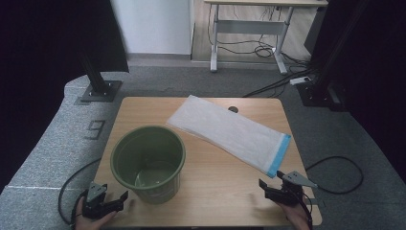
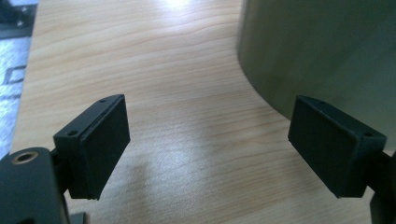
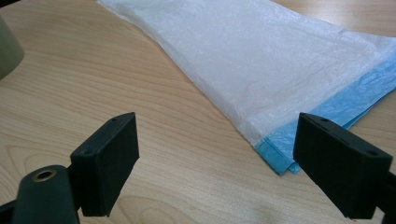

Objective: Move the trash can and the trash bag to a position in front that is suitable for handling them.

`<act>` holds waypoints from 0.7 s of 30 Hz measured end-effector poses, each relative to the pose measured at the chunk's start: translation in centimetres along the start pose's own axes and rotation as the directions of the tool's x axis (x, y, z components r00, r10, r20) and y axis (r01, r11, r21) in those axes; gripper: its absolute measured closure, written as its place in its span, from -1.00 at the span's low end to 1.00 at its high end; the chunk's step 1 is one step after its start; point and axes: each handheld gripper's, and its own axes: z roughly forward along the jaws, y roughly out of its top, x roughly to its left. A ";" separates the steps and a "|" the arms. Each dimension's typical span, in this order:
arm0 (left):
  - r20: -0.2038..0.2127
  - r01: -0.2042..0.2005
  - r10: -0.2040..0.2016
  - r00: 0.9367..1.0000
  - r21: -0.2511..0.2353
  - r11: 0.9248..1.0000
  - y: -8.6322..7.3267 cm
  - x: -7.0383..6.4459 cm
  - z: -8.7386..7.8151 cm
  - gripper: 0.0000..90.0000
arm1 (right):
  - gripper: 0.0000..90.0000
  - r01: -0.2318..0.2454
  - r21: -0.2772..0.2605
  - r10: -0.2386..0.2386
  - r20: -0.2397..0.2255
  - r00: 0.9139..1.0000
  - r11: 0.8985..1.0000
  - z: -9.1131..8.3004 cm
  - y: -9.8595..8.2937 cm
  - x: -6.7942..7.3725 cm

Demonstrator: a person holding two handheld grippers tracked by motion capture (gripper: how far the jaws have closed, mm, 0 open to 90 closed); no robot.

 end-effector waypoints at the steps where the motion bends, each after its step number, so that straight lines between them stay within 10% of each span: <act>1: 0.017 -0.012 0.012 1.000 -0.009 1.000 0.1 0.0 -0.2 -0.71 | -0.69 0.001 0.000 -0.001 0.004 1.000 1.000 0.0 0.0 0.1; 9: 0.110 -0.093 0.097 0.989 -0.042 0.995 0.5 -0.9 -1.2 -0.69 | -0.69 0.062 0.020 -0.062 0.000 0.998 0.998 0.0 -0.1 1.4; 21: 0.275 -0.269 0.284 0.919 -0.093 0.959 3.8 -4.5 0.8 -0.87 | -0.64 0.018 0.015 -0.018 -0.023 1.000 1.000 -1.1 -1.1 -0.2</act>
